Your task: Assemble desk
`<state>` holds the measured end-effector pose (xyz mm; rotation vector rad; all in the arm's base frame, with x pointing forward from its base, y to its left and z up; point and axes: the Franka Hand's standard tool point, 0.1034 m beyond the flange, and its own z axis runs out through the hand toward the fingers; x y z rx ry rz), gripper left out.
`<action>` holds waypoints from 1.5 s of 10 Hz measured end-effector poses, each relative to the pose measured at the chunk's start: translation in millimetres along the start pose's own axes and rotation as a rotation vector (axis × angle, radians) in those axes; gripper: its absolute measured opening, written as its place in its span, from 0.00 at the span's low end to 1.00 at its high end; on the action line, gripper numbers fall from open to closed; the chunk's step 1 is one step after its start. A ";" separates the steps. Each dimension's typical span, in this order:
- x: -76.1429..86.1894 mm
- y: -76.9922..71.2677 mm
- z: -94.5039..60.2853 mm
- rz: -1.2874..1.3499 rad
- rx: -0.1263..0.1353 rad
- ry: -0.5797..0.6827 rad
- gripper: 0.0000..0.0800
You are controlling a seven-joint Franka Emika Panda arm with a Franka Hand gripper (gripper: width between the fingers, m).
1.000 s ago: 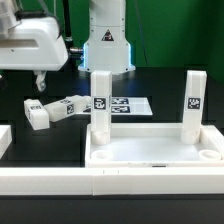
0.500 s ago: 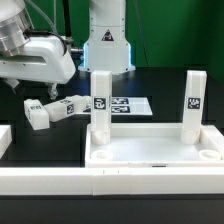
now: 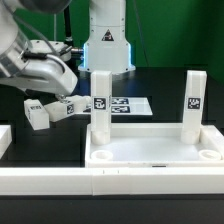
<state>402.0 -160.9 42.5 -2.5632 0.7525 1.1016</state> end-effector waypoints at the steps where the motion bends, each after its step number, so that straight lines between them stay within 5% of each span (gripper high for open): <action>1: -0.5 -0.8 0.5 0.008 -0.006 -0.063 0.81; 2: -6.2 -4.3 -1.3 -0.004 -0.016 -0.138 0.81; 14: 4.1 -15.5 23.6 -0.018 -0.048 -0.128 0.81; 15: 4.0 -14.5 23.7 -0.016 -0.048 -0.128 0.66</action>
Offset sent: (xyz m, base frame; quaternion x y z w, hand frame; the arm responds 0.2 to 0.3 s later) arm 0.0000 0.0000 0.0000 0.0000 0.0000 0.0000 1.0000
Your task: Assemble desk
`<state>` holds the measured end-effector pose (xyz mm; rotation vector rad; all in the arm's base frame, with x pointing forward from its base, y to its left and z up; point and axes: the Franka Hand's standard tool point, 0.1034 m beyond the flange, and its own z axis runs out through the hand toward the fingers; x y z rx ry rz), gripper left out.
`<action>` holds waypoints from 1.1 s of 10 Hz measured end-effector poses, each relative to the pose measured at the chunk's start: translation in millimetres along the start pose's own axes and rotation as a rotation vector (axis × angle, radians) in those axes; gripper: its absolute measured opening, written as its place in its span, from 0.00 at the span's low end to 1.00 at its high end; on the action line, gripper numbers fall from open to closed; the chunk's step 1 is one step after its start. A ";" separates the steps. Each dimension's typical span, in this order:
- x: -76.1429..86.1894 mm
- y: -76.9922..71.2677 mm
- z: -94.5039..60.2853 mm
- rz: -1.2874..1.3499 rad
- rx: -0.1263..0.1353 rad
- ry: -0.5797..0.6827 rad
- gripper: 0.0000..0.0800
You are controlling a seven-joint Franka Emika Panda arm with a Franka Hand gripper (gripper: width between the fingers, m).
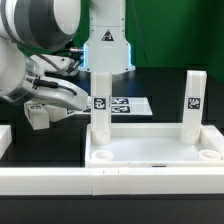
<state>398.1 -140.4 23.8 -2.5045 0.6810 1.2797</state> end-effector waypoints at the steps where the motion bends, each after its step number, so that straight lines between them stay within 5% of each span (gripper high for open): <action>1: -0.1 1.3 0.2 0.002 -0.001 -0.001 0.66; 4: -0.7 0.4 -0.2 0.000 0.001 -0.003 0.10; 11: -0.8 -1.0 -3.9 -0.004 0.002 0.006 0.00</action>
Offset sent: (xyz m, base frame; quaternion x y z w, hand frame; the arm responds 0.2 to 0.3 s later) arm 0.0005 -0.0010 -0.0040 -0.0074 0.0061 -0.0033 0.9999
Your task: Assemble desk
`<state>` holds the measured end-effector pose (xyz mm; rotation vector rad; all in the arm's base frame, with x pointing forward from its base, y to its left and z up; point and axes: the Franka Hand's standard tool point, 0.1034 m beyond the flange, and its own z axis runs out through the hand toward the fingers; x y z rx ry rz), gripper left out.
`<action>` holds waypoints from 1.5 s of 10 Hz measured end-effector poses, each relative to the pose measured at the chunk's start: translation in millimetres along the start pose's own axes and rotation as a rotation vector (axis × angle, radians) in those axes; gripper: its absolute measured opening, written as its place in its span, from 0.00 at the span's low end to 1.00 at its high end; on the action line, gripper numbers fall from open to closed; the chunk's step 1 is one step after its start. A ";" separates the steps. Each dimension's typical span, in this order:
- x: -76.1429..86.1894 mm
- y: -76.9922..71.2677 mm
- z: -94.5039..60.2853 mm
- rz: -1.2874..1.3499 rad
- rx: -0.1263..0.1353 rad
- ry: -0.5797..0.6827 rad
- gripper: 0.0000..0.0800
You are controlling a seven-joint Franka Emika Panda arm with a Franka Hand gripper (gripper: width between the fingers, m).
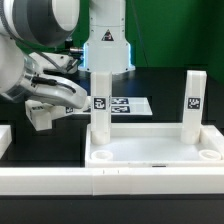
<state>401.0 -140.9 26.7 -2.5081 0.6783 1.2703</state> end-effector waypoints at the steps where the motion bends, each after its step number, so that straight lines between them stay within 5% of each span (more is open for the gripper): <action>1: 0.1 0.1 0.3 0.000 0.000 -0.001 0.00; 3: -0.1 1.5 0.2 0.014 0.004 -0.001 0.03; 4: -1.4 9.6 -0.3 0.089 0.013 -0.003 0.25; 5: -3.1 16.4 1.3 0.144 0.019 -0.010 0.25; 7: -5.5 18.9 5.1 0.180 0.034 -0.023 0.67; 8: -5.0 18.9 5.3 0.177 0.032 -0.022 0.67; 9: -5.0 18.7 5.4 0.177 0.032 -0.022 0.79; 15: -1.5 5.9 16.3 0.162 0.004 0.005 0.81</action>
Offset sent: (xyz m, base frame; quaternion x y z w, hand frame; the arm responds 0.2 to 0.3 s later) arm -0.0228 -0.0223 0.0134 0.0294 -0.0242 0.1854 0.9819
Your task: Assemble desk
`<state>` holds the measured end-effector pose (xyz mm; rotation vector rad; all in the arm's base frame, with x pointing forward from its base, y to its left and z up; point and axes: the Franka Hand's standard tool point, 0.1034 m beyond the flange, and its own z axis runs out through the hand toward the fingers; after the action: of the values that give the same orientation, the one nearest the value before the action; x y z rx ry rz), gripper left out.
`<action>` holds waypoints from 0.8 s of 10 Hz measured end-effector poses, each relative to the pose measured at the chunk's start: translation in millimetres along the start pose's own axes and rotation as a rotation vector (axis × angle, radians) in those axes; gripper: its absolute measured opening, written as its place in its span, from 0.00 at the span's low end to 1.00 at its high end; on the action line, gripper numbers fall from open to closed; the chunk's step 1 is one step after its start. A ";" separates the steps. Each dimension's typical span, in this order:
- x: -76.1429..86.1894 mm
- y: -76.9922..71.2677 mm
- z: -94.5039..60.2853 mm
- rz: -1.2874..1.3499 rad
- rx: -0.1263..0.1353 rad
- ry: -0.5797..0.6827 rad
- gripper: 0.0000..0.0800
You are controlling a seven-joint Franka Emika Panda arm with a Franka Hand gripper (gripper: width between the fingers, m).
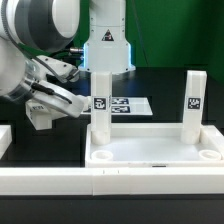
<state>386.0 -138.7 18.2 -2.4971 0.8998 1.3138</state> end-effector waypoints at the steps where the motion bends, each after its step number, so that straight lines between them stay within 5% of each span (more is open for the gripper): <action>1: -1.4 -2.5 2.7 -0.001 -0.007 -0.003 0.81; 4: -2.7 -6.4 5.2 -0.009 -0.017 -0.004 0.81; 6: -2.3 -6.1 5.8 -0.011 -0.017 -0.005 0.50; 7: -2.3 -5.7 6.1 -0.011 -0.018 -0.007 0.50; 8: -2.4 -5.7 6.0 -0.013 -0.018 -0.007 0.36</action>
Offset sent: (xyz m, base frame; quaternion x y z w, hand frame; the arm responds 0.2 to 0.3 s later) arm 0.0017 0.0025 0.0006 -0.0029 0.0012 -0.0014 1.0000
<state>384.2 -130.6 15.9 -2.5059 0.8725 1.3313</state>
